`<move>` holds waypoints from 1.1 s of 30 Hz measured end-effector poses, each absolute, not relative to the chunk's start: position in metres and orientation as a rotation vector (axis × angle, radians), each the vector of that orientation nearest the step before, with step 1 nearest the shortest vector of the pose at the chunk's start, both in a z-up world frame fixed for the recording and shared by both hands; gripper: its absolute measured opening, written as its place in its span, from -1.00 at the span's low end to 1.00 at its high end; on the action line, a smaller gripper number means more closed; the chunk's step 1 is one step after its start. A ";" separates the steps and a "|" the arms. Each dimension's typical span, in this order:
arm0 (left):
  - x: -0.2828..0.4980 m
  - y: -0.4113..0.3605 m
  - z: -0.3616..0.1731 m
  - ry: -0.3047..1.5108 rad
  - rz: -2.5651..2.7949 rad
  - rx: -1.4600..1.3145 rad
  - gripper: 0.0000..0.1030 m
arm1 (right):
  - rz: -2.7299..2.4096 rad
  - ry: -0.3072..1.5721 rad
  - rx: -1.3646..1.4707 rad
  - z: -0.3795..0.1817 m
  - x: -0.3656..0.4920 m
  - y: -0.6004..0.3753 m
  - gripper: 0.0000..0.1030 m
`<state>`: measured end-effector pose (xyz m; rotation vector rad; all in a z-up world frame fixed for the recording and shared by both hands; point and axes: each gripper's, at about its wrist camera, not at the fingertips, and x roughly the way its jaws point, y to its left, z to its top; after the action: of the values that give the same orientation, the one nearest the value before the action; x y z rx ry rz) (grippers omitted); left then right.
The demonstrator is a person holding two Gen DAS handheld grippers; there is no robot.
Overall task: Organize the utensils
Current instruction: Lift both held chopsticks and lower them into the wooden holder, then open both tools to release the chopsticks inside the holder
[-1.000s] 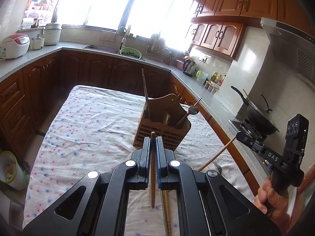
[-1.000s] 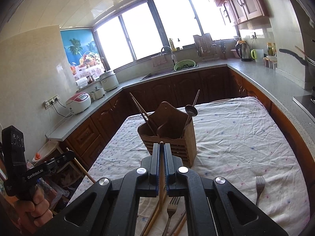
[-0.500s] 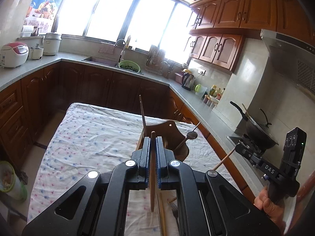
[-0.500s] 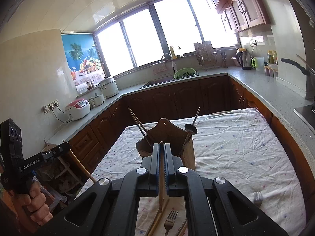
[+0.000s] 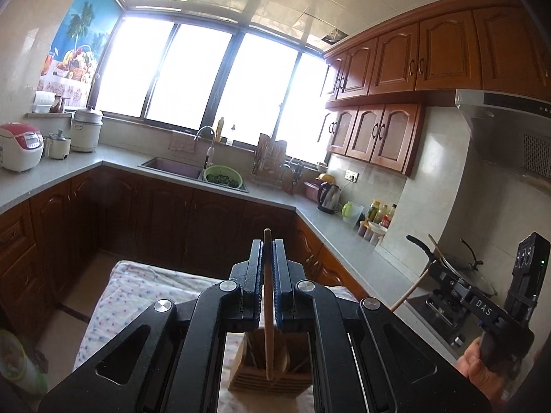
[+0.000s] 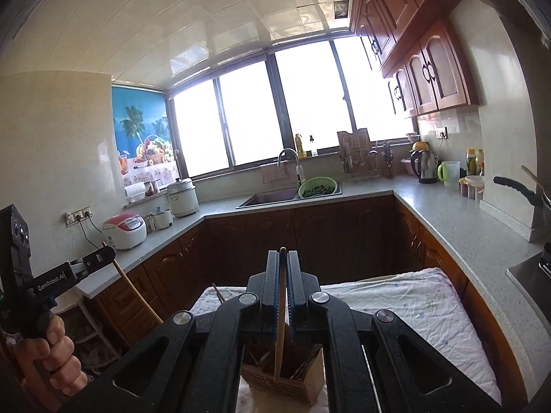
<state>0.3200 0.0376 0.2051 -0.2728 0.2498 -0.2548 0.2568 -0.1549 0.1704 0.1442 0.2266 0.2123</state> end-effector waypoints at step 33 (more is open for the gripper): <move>0.405 0.002 0.082 0.441 -0.201 -0.284 -0.91 | 0.166 0.394 0.245 0.069 0.322 -0.169 -0.92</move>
<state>0.4047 0.0017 0.0815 -0.2844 0.4414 -0.2012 0.3225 -0.1695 0.0692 0.2452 0.3943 0.1659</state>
